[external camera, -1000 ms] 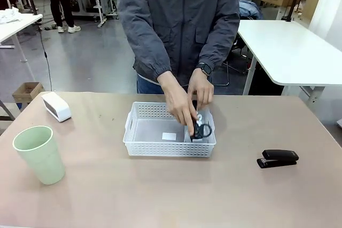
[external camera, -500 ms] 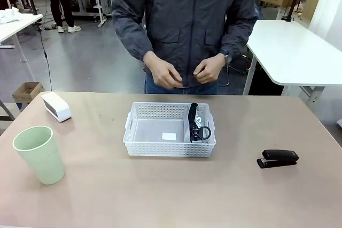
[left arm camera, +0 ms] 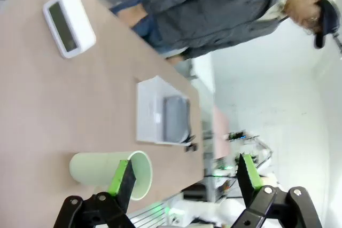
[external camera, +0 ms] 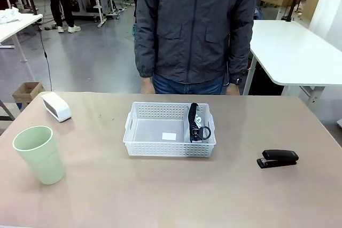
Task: Efficiently arrange items inside the basket to fit them all.
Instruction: Pick up the Digital clock and place it inside the Organizing basket.
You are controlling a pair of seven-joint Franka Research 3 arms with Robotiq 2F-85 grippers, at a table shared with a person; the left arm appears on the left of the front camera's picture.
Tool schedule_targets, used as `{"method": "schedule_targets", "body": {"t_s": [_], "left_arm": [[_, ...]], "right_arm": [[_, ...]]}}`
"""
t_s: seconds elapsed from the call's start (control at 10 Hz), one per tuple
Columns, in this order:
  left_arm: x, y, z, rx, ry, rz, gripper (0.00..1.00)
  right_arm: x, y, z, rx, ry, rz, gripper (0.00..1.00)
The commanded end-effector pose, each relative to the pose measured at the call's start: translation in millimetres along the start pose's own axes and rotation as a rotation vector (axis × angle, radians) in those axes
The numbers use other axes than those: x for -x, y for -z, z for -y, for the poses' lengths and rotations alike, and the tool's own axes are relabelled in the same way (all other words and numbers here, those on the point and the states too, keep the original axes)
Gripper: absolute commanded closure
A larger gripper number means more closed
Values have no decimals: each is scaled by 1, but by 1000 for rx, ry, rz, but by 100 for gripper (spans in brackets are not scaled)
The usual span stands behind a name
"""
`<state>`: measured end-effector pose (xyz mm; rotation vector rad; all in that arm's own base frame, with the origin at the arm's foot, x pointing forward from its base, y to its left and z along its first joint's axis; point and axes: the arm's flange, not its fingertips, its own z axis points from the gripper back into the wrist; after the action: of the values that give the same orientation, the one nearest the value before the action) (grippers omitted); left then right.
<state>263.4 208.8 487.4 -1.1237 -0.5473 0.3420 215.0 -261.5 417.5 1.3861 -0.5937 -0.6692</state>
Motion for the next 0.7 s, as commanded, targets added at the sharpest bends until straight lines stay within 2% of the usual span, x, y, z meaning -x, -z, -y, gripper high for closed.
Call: {"method": "schedule_targets", "body": {"t_s": [0.0,0.2,0.4,0.5,0.6], "left_arm": [[-30,11,56,-288,70,-109,0],[-67,43,102,-529,124,-211,0],[-85,97,139,-734,209,-285,0],[-92,133,146,-898,270,-226,0],[-96,163,145,-982,302,-273,0]], "right_arm": [[-1,2,-1,-24,-20,9,0],[-1,2,-1,-24,-20,9,0],[-1,2,-1,-24,-20,9,0],[-1,2,-1,-24,-20,9,0],[-1,2,-1,-24,-20,9,0]]}}
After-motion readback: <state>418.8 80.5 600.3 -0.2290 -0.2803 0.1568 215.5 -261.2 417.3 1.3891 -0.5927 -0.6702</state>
